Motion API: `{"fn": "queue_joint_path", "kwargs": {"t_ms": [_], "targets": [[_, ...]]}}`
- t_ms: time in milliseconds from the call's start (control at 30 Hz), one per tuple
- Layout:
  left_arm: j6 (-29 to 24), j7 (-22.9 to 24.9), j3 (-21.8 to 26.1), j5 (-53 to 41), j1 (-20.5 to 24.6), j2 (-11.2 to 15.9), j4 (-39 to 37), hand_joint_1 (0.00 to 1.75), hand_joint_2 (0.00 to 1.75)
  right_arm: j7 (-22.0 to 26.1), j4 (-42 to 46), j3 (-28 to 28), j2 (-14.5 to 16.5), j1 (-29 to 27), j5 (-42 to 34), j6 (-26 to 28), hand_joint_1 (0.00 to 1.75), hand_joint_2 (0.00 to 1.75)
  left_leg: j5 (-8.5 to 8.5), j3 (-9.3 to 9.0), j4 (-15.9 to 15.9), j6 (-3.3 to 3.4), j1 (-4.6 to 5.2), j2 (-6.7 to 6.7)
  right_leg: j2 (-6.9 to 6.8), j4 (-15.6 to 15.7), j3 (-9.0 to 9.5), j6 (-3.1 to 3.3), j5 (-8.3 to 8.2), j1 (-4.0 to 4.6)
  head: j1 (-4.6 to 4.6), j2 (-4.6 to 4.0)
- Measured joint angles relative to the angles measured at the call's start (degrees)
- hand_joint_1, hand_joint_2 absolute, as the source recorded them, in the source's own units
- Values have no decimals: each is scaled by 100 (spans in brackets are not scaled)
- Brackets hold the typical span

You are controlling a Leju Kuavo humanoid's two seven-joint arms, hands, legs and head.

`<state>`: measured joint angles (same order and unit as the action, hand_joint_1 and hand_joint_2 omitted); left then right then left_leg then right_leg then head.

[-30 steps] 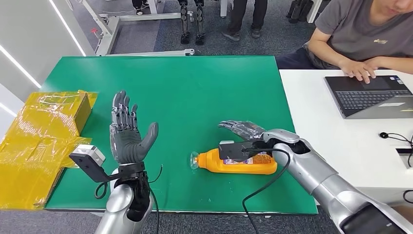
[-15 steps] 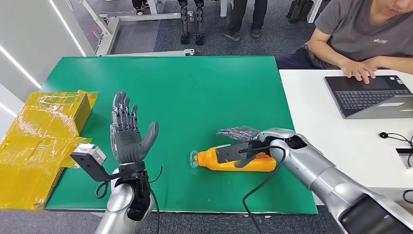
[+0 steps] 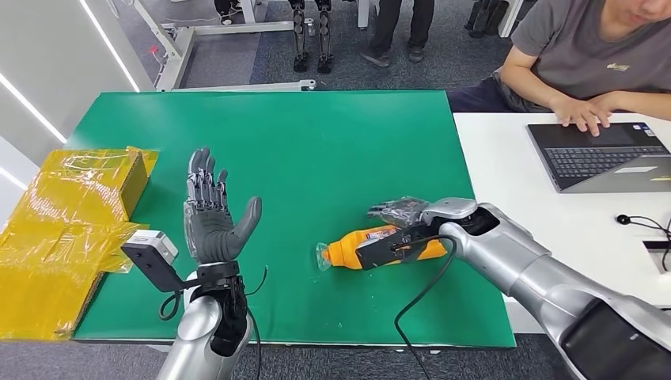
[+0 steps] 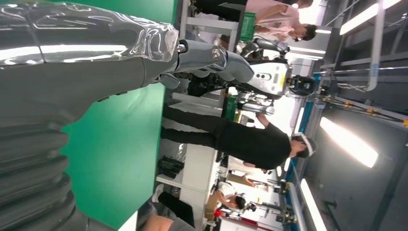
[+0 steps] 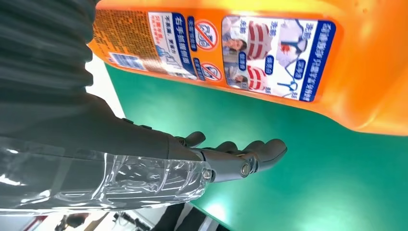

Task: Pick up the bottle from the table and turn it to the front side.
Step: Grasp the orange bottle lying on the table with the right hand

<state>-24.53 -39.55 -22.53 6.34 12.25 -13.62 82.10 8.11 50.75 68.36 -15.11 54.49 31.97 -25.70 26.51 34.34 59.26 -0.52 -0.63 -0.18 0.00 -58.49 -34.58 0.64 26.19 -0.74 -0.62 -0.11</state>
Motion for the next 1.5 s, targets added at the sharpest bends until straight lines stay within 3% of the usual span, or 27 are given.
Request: {"fn": "queue_joint_path", "kwargs": {"t_ms": [333, 800, 933, 1133, 1500], "targets": [[1, 16, 6, 0, 30, -28, -109, 0, 175, -107, -38, 446, -130, 17, 177, -49, 0, 175, 1, 1, 0, 0, 0, 0, 0, 1, -1, 0, 0, 0, 0, 0], [5, 16, 26, -2, 29, -48, -134, 0, 175, -214, -175, 668, -137, 8, 379, 152, 0, 175, 1, 2, 0, 0, 0, -1, -1, 0, 0, 0, 0, 0, 0, 0], [4, 16, 43, -9, 29, -48, -134, 0, 175, -238, -252, 678, -121, -7, 452, 272, 173, 175, 1, 3, -1, 0, 0, -2, -2, 0, 0, 0, 0, 0, 0, 0], [-51, 10, 117, -67, 9, -46, -133, 0, 175, -305, -629, 497, 130, -242, 1057, 1585, 175, 175, 1, 1, -1, 0, -1, 3, 2, 0, 1, 0, 0, 0, 0, 0], [-104, -15, 265, -174, -192, -40, -6, 0, 175, -309, -756, -452, 550, -828, 1242, 2840, 175, 175, 1, 2, -2, 0, -1, 0, -1, -3, 1, 1, 1, 1, 0, 0]]}}
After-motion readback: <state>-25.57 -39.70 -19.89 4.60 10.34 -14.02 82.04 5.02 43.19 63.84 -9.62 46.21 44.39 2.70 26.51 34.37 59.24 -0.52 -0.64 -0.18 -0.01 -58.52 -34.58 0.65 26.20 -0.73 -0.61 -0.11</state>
